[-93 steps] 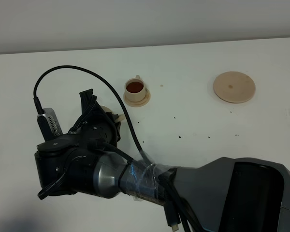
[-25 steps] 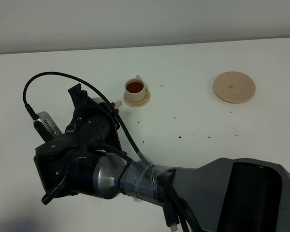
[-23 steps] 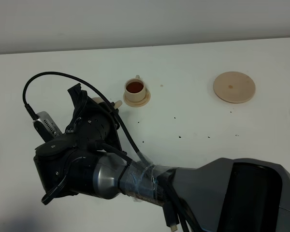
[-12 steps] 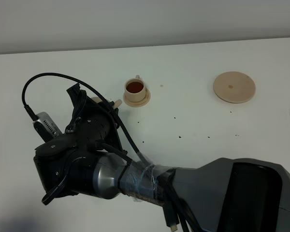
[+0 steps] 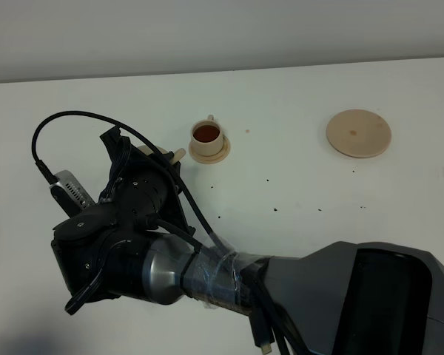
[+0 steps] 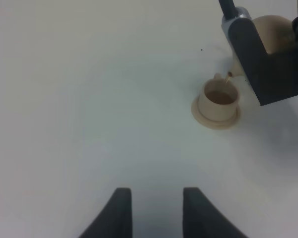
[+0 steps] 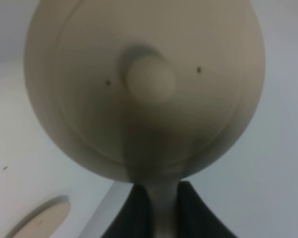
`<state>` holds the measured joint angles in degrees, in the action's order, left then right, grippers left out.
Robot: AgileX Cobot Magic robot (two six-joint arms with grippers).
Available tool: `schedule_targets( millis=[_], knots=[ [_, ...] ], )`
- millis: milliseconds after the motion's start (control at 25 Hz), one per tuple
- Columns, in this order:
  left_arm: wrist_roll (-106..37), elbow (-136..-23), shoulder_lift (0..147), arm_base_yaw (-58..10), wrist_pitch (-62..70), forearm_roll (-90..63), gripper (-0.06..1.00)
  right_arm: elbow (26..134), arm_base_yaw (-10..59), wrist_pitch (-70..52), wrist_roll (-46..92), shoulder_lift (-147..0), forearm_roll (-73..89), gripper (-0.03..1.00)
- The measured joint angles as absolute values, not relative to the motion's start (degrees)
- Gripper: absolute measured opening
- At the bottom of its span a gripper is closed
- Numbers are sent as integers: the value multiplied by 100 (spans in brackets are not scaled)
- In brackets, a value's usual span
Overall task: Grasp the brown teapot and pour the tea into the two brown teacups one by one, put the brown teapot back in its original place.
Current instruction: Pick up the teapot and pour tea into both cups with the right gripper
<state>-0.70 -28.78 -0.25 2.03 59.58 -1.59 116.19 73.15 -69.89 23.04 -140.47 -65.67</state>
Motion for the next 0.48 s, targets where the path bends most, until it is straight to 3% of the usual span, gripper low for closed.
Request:
schedule_targets(
  millis=[480],
  knots=[
    [-70,-2878,-25,203,5958,-159,30,11619,7315,-6985,2419,-14047,-6618,13]
  ],
)
